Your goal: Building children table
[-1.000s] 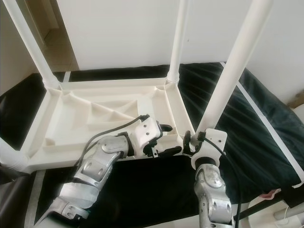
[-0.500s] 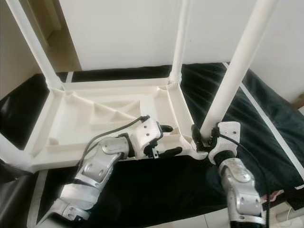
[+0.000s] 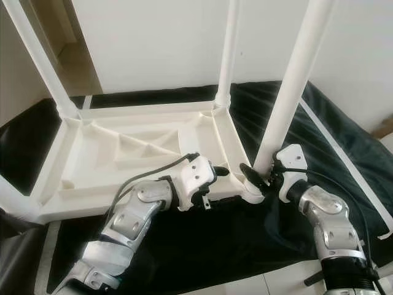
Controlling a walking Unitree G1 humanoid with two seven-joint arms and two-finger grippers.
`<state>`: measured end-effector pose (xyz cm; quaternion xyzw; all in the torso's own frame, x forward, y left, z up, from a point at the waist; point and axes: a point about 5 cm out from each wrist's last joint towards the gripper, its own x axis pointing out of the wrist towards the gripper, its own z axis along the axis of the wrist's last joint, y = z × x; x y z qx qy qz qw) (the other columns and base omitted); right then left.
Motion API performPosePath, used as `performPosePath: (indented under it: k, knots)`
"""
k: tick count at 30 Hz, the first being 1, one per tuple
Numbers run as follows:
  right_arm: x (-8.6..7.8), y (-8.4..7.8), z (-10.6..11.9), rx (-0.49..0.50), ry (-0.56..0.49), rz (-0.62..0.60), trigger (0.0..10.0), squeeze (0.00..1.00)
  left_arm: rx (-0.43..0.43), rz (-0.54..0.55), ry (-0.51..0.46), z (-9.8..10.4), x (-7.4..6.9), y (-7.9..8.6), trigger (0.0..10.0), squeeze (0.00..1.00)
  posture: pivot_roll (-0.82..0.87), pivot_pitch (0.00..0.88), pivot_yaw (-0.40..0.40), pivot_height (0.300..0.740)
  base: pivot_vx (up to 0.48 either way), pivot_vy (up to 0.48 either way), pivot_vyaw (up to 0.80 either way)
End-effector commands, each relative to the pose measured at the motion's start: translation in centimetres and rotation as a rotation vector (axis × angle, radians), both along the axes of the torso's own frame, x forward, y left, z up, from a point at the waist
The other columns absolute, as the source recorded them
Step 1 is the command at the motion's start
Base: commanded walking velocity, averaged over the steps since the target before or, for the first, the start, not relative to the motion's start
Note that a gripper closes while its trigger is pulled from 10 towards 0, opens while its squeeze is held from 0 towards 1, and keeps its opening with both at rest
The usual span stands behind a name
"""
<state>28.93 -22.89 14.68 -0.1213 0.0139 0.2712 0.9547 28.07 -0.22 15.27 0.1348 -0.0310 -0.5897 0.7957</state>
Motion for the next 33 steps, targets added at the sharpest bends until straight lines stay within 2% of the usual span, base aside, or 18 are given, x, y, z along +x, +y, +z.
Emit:
performPosePath:
  k: [1,10,12,13,22,27,29,31,33]
  knots:
    - [0.1,-0.4,-0.3,-0.009,0.024,0.019,0.0,0.00,-0.017,0.099,-0.012,0.1,0.3,0.2,10.0,0.00,-0.07,0.000,-0.020,0.740,0.000,0.000,0.00]
    - [-0.6,-0.9,-1.6,0.009,0.080,0.033,0.0,0.00,-0.020,0.113,-0.008,0.2,0.3,0.4,10.0,0.00,-0.08,0.000,-0.019,0.740,0.000,0.000,0.00]
    - [-0.8,-0.9,-1.8,0.038,0.089,0.013,0.0,0.00,-0.019,0.113,-0.011,0.3,0.3,0.4,10.0,0.00,-0.08,0.000,-0.017,0.740,0.000,0.000,0.00]
    - [-0.8,-0.9,-1.8,0.055,0.092,-0.001,10.0,0.00,-0.020,0.113,-0.011,0.3,0.4,0.4,10.0,0.00,-0.09,0.000,-0.016,0.740,0.000,0.000,0.00]
    - [-1.4,0.0,-1.6,0.150,0.045,-0.136,10.0,0.00,-0.016,0.107,-0.001,0.2,0.2,0.2,10.0,0.00,-0.10,0.013,-0.012,0.740,0.000,0.000,0.00]
    - [-1.5,0.5,-1.8,0.159,0.037,-0.209,10.0,0.00,-0.015,0.106,0.003,0.1,0.1,0.2,10.0,0.00,-0.11,0.018,-0.011,0.740,0.000,0.000,0.00]
    - [-1.6,0.9,-2.1,0.167,0.039,-0.312,10.0,0.00,-0.014,0.105,0.007,0.0,0.0,0.2,10.0,0.00,-0.11,0.021,-0.014,0.740,0.000,0.000,0.00]
    - [-1.6,0.9,-2.1,0.167,0.039,-0.312,10.0,0.00,-0.014,0.105,0.007,0.0,0.0,0.2,10.0,0.00,-0.11,0.021,-0.014,0.740,0.000,0.000,0.00]
    - [-1.9,1.5,-2.6,0.207,0.065,-0.469,10.0,0.00,-0.017,0.109,0.015,-0.1,0.0,0.2,10.0,0.00,-0.11,0.025,-0.020,0.740,0.000,0.000,0.00]
